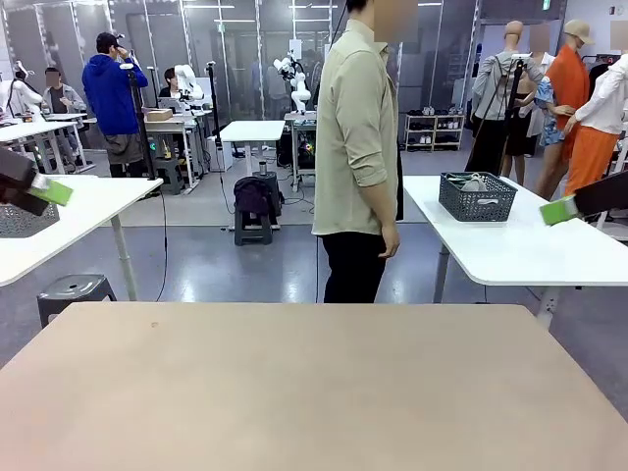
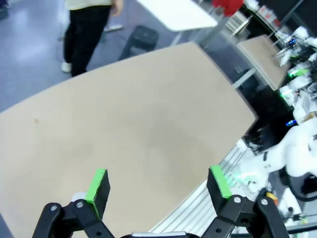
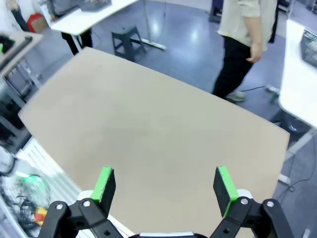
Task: Fold the towels and place them in the basket.
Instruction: When a person lays out a Towel with hook on the table, fold it in half twice.
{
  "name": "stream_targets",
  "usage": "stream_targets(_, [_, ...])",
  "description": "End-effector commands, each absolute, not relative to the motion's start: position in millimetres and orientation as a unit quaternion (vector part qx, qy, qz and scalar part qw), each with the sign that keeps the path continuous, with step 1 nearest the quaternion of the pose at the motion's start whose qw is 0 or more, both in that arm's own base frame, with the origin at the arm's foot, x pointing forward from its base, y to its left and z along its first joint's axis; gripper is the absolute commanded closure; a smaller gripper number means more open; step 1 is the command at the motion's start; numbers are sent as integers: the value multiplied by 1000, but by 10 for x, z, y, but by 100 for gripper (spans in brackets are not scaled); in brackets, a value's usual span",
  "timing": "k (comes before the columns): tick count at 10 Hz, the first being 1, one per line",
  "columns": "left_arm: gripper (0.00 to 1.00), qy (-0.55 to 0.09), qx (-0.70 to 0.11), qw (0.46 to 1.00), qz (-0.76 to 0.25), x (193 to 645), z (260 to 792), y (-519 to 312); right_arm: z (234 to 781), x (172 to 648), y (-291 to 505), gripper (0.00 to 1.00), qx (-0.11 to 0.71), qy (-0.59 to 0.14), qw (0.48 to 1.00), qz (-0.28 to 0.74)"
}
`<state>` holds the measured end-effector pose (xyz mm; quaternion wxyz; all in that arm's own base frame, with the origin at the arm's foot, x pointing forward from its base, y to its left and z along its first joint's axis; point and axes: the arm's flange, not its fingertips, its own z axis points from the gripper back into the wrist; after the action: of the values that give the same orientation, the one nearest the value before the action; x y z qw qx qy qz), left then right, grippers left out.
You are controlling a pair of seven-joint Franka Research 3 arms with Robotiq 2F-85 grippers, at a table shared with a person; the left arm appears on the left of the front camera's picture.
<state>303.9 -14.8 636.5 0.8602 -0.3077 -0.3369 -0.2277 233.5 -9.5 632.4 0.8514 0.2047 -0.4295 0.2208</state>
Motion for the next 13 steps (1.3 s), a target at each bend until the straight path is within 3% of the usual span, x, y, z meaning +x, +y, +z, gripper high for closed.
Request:
stream_targets(1, [0,-326,-375,845,-196,3101,6070,320,5674,2241,-307,0,307,-439,818,212])
stream_targets(4, [0,-347,-471,792,-172,2990,5628,960,5373,2246,-630,0,406,-445,775,190])
stream_targets(6, [0,-377,-508,753,-183,2917,5443,1219,5138,2277,-743,0,499,-401,747,177])
stream_targets(8, [0,-403,-518,730,-189,2818,5399,1360,5055,2142,-805,0,518,-312,786,130])
stream_targets(13, [0,-402,-498,746,-185,2850,5477,1344,5340,1695,-711,0,512,-185,838,26])
